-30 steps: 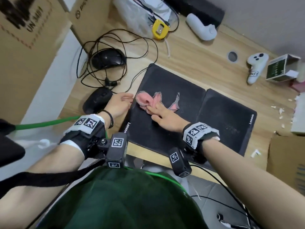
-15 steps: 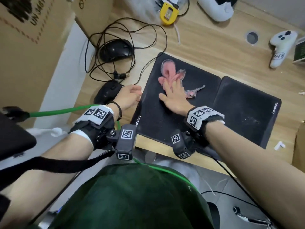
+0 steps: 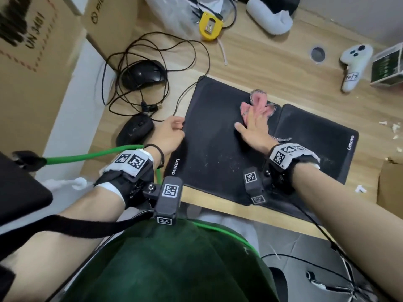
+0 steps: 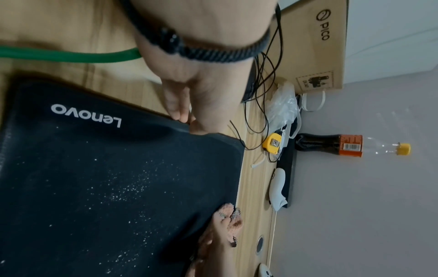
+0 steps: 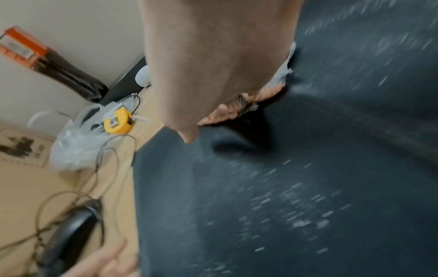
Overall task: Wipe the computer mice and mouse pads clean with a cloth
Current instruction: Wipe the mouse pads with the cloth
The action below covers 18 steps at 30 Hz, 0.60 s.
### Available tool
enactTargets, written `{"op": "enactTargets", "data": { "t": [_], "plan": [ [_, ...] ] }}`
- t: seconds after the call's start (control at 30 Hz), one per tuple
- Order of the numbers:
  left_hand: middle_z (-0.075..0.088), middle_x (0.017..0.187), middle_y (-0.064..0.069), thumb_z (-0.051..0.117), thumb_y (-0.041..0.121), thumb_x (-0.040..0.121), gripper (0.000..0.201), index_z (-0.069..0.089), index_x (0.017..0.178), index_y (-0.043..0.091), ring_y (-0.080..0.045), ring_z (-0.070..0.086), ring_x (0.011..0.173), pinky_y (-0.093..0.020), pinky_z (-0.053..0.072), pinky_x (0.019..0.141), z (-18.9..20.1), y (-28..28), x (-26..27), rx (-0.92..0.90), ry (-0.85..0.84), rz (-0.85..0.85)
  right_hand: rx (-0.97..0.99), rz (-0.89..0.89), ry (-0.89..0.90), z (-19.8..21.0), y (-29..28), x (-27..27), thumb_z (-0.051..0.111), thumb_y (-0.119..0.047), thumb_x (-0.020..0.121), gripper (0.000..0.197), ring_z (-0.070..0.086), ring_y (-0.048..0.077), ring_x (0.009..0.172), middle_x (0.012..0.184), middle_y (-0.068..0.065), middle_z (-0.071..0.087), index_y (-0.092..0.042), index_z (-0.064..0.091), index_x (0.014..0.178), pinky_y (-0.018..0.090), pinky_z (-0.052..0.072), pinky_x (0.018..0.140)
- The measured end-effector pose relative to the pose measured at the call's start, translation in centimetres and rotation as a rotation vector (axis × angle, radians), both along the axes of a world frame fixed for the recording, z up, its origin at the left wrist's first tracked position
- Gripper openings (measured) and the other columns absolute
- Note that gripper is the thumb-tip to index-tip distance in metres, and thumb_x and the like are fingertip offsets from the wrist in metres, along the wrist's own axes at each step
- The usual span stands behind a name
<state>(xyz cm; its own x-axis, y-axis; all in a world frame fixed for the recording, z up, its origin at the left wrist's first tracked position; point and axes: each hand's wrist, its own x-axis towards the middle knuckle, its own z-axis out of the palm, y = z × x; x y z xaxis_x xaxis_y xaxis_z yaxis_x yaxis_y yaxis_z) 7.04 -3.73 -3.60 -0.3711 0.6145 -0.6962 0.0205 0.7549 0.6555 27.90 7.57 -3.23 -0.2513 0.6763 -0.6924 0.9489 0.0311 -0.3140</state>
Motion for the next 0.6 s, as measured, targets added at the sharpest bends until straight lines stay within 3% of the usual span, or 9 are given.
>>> {"op": "enactTargets", "data": {
  "t": [0.07,0.23,0.37,0.43,0.53,0.6],
  "plan": [
    [0.056,0.109,0.0,0.054,-0.001,0.086,0.041,0.055,0.125,0.011,-0.015,0.055,0.103,-0.03,0.043,0.101,0.0,-0.5,-0.2,-0.01,-0.005,-0.006,0.028,0.028,-0.032,-0.4,0.2,-2.5,0.035,-0.046,0.099,0.075,-0.021,0.031,0.146,0.158,0.019,-0.016,-0.015,-0.008,0.153,0.047,-0.006,0.118],
    [0.059,0.112,-0.007,0.049,-0.01,0.086,0.043,0.054,0.126,0.005,-0.02,0.056,0.109,-0.034,0.043,0.104,-0.2,-1.7,-0.8,-0.027,-0.055,0.096,-0.011,0.481,0.05,-0.4,-3.7,-6.8,0.028,-0.042,0.102,0.066,-0.024,0.028,0.145,0.158,0.015,-0.02,-0.021,-0.007,0.153,0.051,-0.009,0.118],
    [0.061,0.117,-0.011,0.047,-0.01,0.087,0.04,0.052,0.124,0.005,-0.019,0.056,0.106,-0.039,0.043,0.104,-0.2,-2.0,-0.6,-0.03,-0.069,0.124,-0.097,0.797,0.094,0.1,-6.0,-3.5,0.024,-0.034,0.104,0.056,-0.022,0.021,0.146,0.161,0.006,-0.016,-0.024,0.0,0.154,0.056,-0.005,0.115],
    [0.063,0.116,-0.008,0.046,-0.004,0.087,0.037,0.055,0.12,0.01,-0.021,0.058,0.11,-0.039,0.043,0.104,-0.2,-1.9,-0.2,-0.04,-0.078,0.116,-0.1,0.762,0.056,0.4,-5.2,0.2,0.025,-0.032,0.105,0.055,-0.018,0.018,0.147,0.162,0.001,-0.011,-0.025,0.001,0.153,0.057,-0.004,0.115],
    [0.067,0.1,0.009,0.053,0.017,0.073,0.023,0.061,0.093,0.028,-0.022,0.063,0.105,-0.041,0.048,0.1,-1.3,-2.0,-0.3,-0.055,-0.049,0.108,-0.026,0.445,-0.034,0.9,-2.8,4.7,0.028,-0.032,0.104,0.058,-0.015,0.019,0.148,0.162,0.0,-0.009,-0.027,-0.004,0.153,0.054,-0.006,0.118],
    [0.066,0.093,0.017,0.051,0.022,0.067,0.023,0.06,0.084,0.035,-0.02,0.065,0.1,-0.041,0.05,0.096,-2.6,-2.5,-0.5,-0.057,-0.033,0.099,0.011,0.242,-0.076,0.4,-1.1,5.1,0.028,-0.035,0.103,0.06,-0.014,0.021,0.148,0.162,0.005,-0.008,-0.026,-0.004,0.153,0.051,-0.007,0.117]
  ]
}}
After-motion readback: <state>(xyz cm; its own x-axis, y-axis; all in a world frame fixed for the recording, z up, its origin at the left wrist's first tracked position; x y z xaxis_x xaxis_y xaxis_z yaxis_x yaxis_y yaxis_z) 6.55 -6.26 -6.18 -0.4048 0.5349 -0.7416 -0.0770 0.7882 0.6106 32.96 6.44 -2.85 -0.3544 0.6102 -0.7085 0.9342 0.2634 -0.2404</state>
